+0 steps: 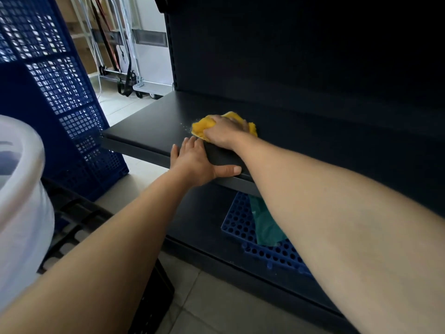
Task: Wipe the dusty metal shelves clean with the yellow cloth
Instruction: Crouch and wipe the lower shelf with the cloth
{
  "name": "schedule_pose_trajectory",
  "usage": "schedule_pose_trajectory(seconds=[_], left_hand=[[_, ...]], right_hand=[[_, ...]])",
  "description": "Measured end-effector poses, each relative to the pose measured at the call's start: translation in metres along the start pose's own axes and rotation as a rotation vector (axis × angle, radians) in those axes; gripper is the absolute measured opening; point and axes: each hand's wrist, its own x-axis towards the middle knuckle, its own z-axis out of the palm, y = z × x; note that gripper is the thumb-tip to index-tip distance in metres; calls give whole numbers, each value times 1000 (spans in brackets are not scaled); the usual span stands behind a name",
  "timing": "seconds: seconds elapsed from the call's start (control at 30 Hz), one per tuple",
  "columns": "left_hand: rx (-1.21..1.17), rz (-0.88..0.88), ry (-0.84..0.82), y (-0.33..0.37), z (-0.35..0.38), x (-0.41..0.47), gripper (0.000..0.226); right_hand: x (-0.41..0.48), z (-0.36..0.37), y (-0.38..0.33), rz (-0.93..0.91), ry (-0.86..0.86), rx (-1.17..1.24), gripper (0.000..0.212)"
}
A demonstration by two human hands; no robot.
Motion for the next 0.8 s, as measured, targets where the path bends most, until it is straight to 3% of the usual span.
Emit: schedule_pose_trajectory(seconds=[0.23,0.37,0.57,0.8], left_hand=[[20,-67,-6,8,-3,-8,123],[56,-129,-51,16,-9,-17,125],[29,-86,-46,16,-11,-19,116],[-76,-13,-18,-6,-16,-11,95]], right_hand=[[-34,-3,22,-17,19,9,56],[-58,-10,57,76,56,1,58],[-77,-9,72,240,78,-15,62],[-75,2,24,81,9,21,62]])
